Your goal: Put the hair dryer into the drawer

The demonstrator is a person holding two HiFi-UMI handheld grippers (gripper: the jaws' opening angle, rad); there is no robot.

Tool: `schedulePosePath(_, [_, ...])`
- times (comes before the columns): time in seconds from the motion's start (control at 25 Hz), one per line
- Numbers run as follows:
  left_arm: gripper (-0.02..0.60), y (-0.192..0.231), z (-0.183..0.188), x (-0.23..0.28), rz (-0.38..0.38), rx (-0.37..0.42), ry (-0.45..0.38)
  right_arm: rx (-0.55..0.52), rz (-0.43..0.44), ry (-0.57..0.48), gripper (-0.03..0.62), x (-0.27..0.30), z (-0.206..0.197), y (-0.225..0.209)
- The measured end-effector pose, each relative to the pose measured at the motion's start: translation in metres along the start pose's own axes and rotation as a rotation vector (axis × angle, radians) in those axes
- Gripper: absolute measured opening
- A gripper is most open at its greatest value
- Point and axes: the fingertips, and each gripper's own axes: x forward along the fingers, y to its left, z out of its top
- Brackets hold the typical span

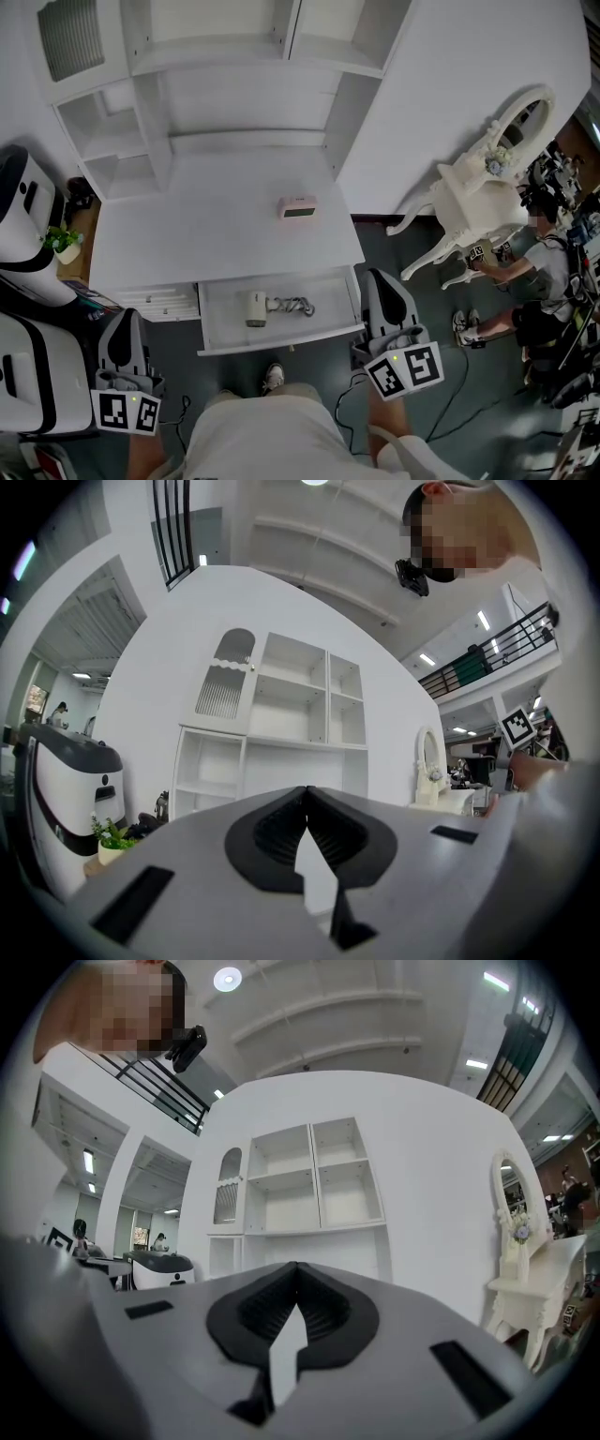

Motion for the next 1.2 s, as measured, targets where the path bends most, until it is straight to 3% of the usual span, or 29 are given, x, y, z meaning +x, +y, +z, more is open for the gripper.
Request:
schedulePosePath(0.36, [0.015, 0.004, 0.004, -0.013, 0.039, 0.001, -0.010, -0.033, -0.005, 0.034, 0.011, -0.007, -0.008, 0.007])
schedulePosePath(1.2, [0.015, 0.006, 0.006, -0.009, 0.024, 0.018, -0.002, -0.043, 0.004, 0.037, 0.011, 0.003, -0.010, 0.019])
